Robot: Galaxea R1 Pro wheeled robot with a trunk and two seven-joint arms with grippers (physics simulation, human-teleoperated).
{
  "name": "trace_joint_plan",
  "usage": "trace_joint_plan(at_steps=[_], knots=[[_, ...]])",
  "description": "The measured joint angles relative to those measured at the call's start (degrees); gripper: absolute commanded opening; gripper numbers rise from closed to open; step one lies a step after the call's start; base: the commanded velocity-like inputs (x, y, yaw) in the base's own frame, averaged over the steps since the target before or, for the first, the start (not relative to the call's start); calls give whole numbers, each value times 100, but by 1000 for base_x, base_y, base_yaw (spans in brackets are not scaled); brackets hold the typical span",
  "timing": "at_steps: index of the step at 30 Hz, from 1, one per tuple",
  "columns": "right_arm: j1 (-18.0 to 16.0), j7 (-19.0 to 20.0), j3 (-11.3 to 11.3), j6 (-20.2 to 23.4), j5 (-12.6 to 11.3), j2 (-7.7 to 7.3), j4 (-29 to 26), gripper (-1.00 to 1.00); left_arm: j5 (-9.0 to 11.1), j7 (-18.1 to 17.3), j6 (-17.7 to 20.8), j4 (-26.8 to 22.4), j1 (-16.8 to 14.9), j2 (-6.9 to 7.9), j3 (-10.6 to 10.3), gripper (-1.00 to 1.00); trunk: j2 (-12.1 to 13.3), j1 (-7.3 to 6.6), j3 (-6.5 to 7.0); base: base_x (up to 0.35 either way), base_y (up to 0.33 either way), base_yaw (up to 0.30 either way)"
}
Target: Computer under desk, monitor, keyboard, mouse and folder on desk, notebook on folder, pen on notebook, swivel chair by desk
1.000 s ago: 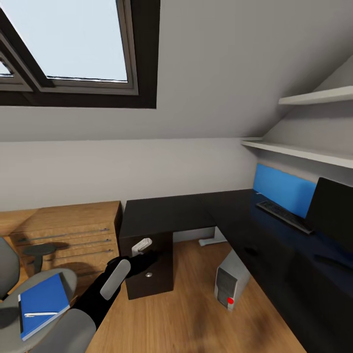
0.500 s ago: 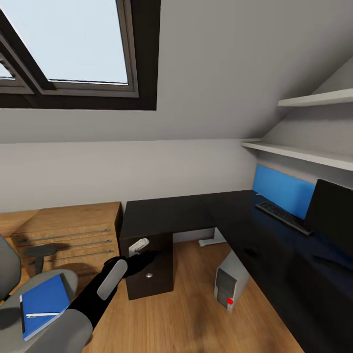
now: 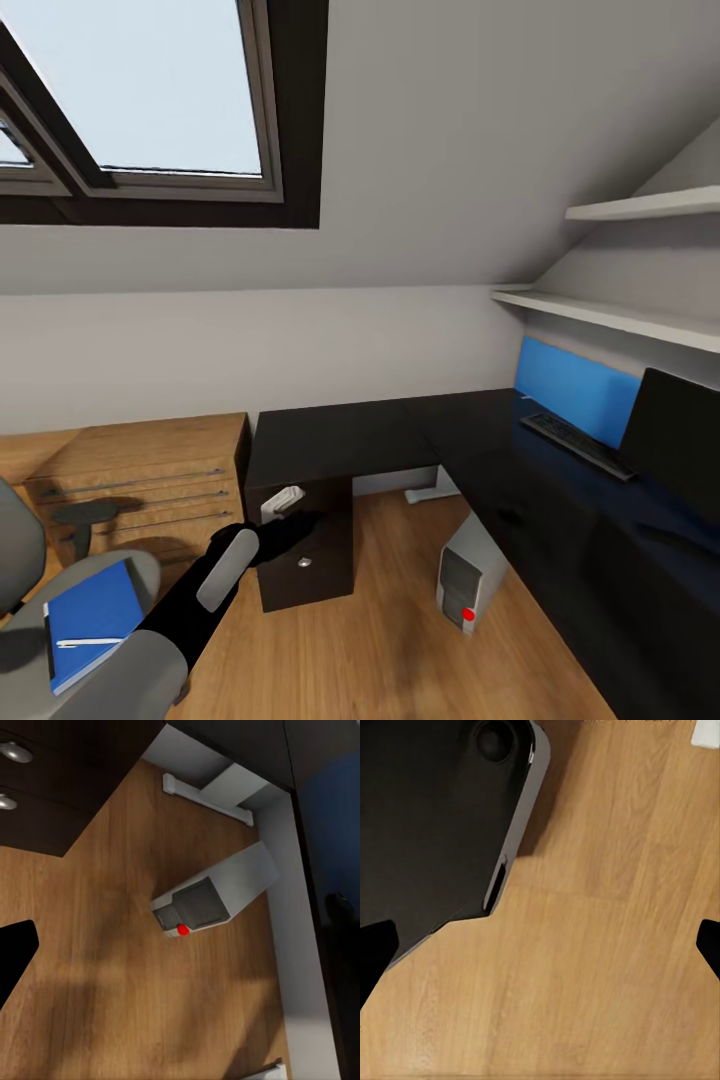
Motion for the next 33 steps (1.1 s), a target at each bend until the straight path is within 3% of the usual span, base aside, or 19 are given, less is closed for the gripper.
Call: trace_joint_plan(at_steps=[8,12,14,19,33], knots=[[-9,-2,-13,-56,3,1,-27,100,2,1,1,0,-1,1,-3,100,319,-176,142,0,0,0],[-6,-7,-10,-439,-1,-3,-30,100,1,1,1,0,-1,-1,-6,100,480,-264,214,0,0,0],[-5,-11,-8,-841,-20,-10,-23,100,-2,1,-1,0,-1,2,-7,100,560,-308,250,0,0,0],[-4,-8,-20,-1091,-32,-13,-17,100,-3,1,0,0,-1,6,-7,100,760,-417,339,0,0,0],[-10,-5,-45,-1129,-38,-8,-15,100,-4,8,-1,0,-1,16,-7,100,762,-418,340,0,0,0]])
